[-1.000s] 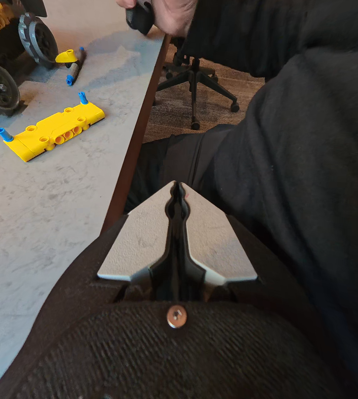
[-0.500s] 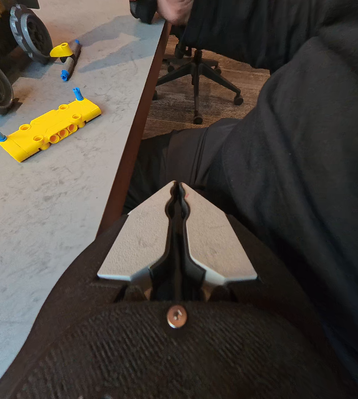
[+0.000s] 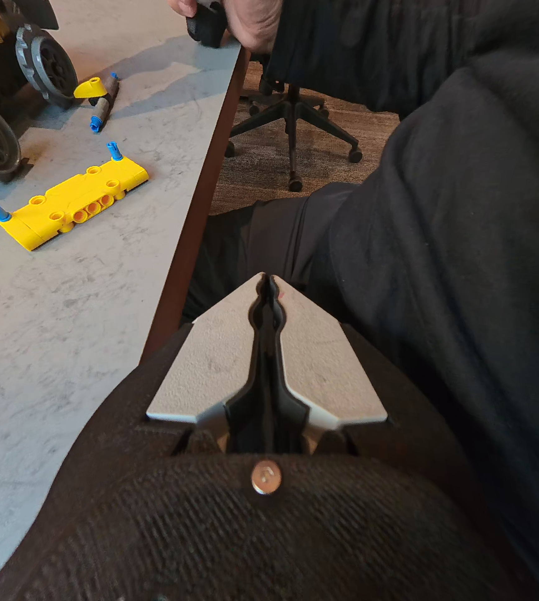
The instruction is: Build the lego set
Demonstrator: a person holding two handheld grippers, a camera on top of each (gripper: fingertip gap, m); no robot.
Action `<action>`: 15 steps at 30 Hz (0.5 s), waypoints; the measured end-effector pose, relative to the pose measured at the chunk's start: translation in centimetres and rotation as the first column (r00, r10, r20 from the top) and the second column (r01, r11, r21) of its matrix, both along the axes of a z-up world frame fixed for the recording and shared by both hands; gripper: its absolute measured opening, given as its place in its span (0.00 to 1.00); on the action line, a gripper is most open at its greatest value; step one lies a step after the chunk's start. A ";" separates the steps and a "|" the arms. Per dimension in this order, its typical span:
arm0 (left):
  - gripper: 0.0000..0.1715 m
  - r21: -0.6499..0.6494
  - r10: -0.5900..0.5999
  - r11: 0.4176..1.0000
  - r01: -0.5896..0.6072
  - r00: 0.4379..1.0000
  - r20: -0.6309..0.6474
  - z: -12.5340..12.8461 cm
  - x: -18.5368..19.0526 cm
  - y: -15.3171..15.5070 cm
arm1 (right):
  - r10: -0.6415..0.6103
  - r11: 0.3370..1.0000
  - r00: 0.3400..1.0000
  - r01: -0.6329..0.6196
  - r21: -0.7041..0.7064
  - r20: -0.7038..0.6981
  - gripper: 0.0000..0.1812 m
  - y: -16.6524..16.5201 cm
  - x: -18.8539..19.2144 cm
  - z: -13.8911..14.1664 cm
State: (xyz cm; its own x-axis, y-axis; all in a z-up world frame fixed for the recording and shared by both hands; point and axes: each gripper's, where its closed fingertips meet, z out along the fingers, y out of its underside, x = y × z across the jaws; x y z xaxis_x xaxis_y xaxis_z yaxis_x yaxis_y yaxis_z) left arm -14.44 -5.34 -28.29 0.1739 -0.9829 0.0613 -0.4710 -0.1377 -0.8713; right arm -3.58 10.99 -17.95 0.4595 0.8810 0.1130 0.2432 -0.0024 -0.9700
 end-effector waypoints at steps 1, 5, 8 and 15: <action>0.00 -0.002 0.000 1.000 0.000 1.000 0.000 0.0 0.0 0.0 | 0.002 1.000 1.000 -0.002 -0.002 -0.003 0.26 0.0 0.0 0.0; 0.00 -0.008 0.002 1.000 -0.002 1.000 -0.002 -0.1 0.0 0.0 | 0.009 1.000 1.000 -0.010 -0.008 -0.010 0.26 -0.1 0.0 0.1; 0.00 -0.008 -0.001 1.000 0.001 1.000 -0.004 -0.2 0.1 0.0 | 0.012 1.000 1.000 -0.012 -0.008 -0.009 0.26 -0.1 0.0 0.1; 0.00 -0.009 0.000 1.000 0.000 1.000 -0.003 -0.2 0.1 0.0 | 0.014 1.000 1.000 -0.014 -0.010 -0.003 0.26 -0.1 -0.1 0.0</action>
